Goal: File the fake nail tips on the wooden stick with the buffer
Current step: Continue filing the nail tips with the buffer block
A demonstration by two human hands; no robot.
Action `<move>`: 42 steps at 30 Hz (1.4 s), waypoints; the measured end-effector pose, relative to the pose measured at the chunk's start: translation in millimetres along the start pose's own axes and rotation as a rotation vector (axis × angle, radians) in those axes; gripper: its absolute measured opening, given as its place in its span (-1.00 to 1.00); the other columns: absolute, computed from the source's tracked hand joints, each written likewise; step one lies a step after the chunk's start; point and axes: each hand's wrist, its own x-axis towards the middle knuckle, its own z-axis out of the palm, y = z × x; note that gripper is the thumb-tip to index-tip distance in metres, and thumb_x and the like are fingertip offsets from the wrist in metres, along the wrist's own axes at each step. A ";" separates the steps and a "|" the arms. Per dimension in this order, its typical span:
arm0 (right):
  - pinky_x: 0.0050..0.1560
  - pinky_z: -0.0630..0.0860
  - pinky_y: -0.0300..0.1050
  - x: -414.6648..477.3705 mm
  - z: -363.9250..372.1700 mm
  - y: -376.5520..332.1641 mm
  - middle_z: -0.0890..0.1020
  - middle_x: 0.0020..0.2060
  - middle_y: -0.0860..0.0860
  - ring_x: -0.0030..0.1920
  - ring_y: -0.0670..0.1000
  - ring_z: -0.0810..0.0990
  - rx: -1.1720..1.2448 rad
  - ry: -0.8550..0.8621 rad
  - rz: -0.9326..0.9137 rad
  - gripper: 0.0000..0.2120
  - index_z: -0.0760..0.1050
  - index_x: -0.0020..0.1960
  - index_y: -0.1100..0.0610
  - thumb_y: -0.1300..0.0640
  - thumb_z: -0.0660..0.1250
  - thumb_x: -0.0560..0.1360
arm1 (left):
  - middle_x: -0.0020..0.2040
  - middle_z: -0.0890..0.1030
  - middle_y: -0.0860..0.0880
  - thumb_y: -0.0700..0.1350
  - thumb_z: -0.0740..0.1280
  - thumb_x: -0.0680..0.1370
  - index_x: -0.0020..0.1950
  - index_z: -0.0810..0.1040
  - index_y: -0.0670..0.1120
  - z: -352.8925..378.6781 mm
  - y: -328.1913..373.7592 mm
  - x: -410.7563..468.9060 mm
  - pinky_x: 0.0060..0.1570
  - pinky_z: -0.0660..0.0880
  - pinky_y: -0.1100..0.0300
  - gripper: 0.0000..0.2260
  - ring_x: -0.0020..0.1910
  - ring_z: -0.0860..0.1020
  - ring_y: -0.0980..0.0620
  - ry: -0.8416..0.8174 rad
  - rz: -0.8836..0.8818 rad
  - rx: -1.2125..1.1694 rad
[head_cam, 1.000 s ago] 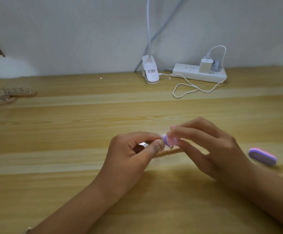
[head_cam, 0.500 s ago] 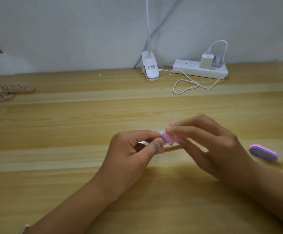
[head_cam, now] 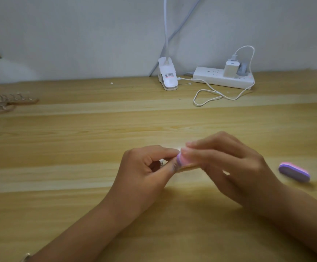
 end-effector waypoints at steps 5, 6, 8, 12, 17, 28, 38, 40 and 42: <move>0.05 0.55 -0.10 -0.9 3.7 -5.3 0.66 0.03 0.15 0.03 0.13 0.66 0.005 -0.019 -0.023 -0.72 0.64 0.19 0.24 0.43 0.36 0.52 | -0.39 0.52 0.24 -0.01 0.41 0.50 -0.03 0.73 0.03 -0.4 6.5 -0.6 -0.38 0.24 0.45 -0.87 -0.46 0.37 0.24 0.027 0.073 0.093; 0.05 0.55 -0.10 -0.3 3.7 -5.2 0.66 0.03 0.16 0.03 0.13 0.65 0.003 -0.023 -0.034 -0.69 0.63 0.20 0.24 0.44 0.37 0.50 | -0.40 0.49 0.26 -0.02 0.41 0.51 -0.03 0.73 0.01 -0.5 7.5 0.1 -0.36 0.23 0.47 -0.87 -0.46 0.37 0.25 0.036 0.083 0.124; 0.02 0.57 -0.05 1.6 0.2 0.1 0.66 0.02 0.15 0.02 0.12 0.66 -0.001 0.007 0.007 -0.71 0.64 0.18 0.24 0.43 0.36 0.50 | -0.42 0.45 0.28 -0.10 0.44 0.50 -0.05 0.73 -0.02 -0.3 7.7 1.5 -0.35 0.23 0.47 -0.92 -0.46 0.37 0.25 0.051 0.088 0.164; 0.05 0.57 -0.08 -0.9 2.9 -2.8 0.66 0.03 0.12 0.05 0.10 0.66 0.045 0.022 0.005 -0.76 0.65 0.18 0.22 0.37 0.33 0.57 | -0.40 0.48 0.25 -0.10 0.45 0.49 -0.04 0.73 0.00 0.9 7.9 0.9 -0.35 0.24 0.44 -0.91 -0.46 0.35 0.23 0.041 0.074 0.108; 0.05 0.57 -0.07 0.8 -3.5 3.3 0.66 0.01 0.12 0.05 0.04 0.66 0.035 0.043 0.037 -0.79 0.65 0.12 0.22 0.38 0.36 0.54 | -0.31 0.62 0.14 -0.12 0.42 0.49 -0.09 0.73 -0.02 -0.3 6.2 1.1 -0.44 0.30 0.29 -0.91 -0.47 0.36 0.19 0.027 -0.002 0.010; 0.03 0.57 -0.05 -0.7 -0.2 -7.9 0.66 0.00 0.11 0.03 0.07 0.66 0.018 0.039 -0.004 -0.83 0.68 0.07 0.24 0.37 0.41 0.51 | -0.19 0.71 -0.05 -0.18 0.39 0.48 -0.09 0.72 -0.07 -1.7 6.4 2.6 -0.17 0.63 0.03 -0.89 -0.20 0.68 -0.05 -0.001 -0.170 -0.266; 0.07 0.57 -0.06 -1.2 1.6 -9.5 0.66 0.00 0.11 0.04 0.05 0.65 0.025 0.038 -0.019 -0.84 0.67 0.09 0.23 0.35 0.41 0.53 | -0.15 0.72 -0.11 -0.21 0.38 0.49 -0.06 0.71 -0.23 -2.0 5.4 2.0 -0.11 0.59 0.24 -0.86 -0.12 0.69 0.02 -0.029 -0.167 -0.378; 0.08 0.57 -0.09 -0.7 -1.2 -5.0 0.66 -0.01 0.11 0.04 0.01 0.65 0.007 0.043 0.001 -0.85 0.67 0.07 0.24 0.35 0.42 0.52 | -0.19 0.72 -0.07 -0.19 0.39 0.47 -0.09 0.71 -0.23 -1.7 6.0 2.8 -0.14 0.56 0.32 -0.85 -0.18 0.68 0.10 -0.021 -0.156 -0.370; 0.08 0.57 -0.11 0.7 -5.3 -1.8 0.65 -0.02 0.09 0.05 -0.03 0.65 0.014 0.072 0.046 -0.88 0.67 0.05 0.24 0.33 0.41 0.53 | -0.32 0.67 0.01 -0.21 0.38 0.49 -0.12 0.69 -0.30 -1.2 7.8 3.5 -0.25 0.48 0.46 -0.84 -0.34 0.60 0.24 -0.028 -0.146 -0.367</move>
